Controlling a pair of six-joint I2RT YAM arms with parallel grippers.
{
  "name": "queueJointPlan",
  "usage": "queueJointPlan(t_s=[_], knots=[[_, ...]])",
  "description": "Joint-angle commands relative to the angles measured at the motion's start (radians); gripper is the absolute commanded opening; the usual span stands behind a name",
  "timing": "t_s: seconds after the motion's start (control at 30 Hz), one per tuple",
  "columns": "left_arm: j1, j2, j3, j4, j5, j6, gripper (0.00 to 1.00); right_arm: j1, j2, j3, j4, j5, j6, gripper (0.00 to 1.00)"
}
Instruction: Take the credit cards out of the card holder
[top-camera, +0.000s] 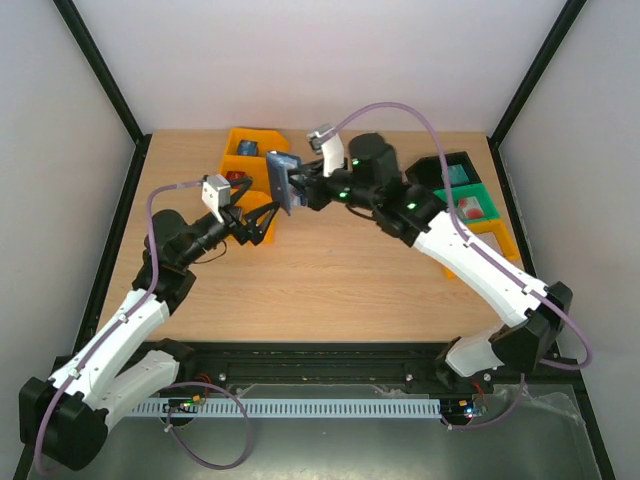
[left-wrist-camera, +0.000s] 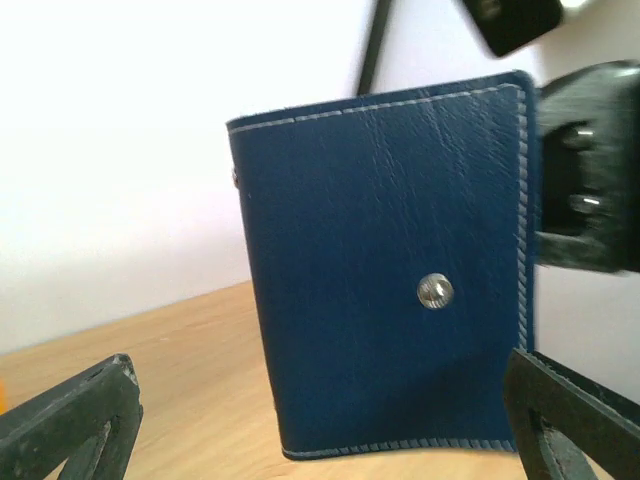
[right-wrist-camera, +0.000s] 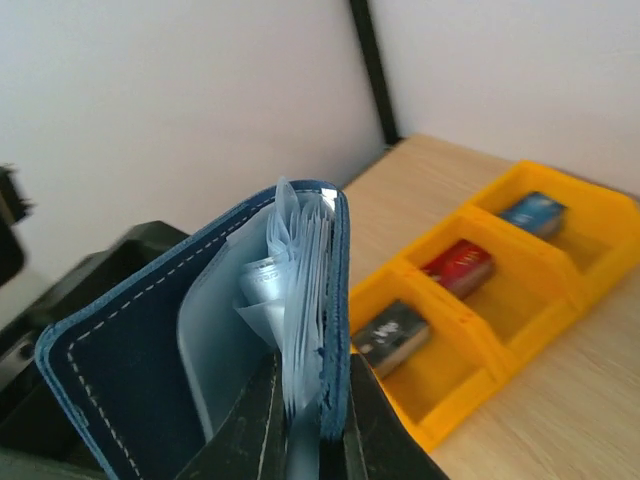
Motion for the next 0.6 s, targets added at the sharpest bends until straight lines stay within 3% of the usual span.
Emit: queueJointPlan(t_s=[0.0, 0.17, 0.37, 0.57], knots=[[0.001, -0.005, 0.013, -0.050, -0.209, 0.115, 0.99, 0.140, 0.076, 0.129, -0.157, 0.594, 0.049, 0.02], [0.001, -0.011, 0.011, -0.067, -0.225, 0.108, 0.99, 0.232, 0.156, 0.226, -0.214, 0.765, 0.026, 0.02], [0.026, -0.002, 0.015, -0.082, -0.298, 0.039, 0.98, 0.233, 0.163, 0.240, -0.214, 0.704, -0.023, 0.02], [0.040, -0.003, 0.021, -0.116, -0.321, 0.074, 0.94, 0.232, 0.158, 0.246, -0.216, 0.602, -0.060, 0.02]])
